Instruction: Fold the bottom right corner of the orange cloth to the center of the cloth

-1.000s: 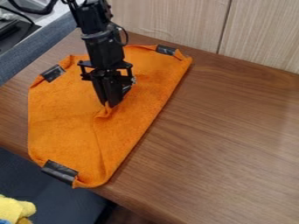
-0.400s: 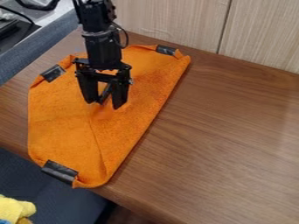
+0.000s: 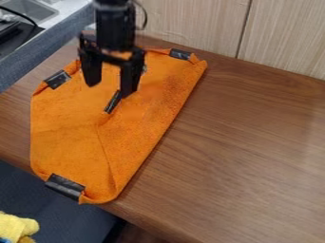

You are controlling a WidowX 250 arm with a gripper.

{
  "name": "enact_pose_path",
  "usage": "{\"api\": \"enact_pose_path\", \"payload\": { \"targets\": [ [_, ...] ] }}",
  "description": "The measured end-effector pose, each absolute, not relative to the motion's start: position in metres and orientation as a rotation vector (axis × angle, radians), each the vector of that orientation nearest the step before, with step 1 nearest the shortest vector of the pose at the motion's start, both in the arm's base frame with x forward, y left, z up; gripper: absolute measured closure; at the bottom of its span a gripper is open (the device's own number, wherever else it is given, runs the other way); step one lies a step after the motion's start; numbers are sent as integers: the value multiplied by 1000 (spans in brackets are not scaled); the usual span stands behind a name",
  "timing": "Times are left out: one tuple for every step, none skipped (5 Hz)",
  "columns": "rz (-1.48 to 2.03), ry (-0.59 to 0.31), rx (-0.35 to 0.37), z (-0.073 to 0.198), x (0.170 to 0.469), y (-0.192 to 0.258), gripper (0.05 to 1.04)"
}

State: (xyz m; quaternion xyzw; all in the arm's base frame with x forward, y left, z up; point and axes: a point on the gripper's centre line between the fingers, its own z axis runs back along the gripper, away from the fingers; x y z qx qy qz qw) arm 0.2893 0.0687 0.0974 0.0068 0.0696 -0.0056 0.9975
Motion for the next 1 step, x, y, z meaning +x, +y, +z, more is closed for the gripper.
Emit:
{"api": "enact_pose_path", "payload": {
  "targets": [
    [-15, 115, 26, 121, 294, 61, 83]
  ]
}}
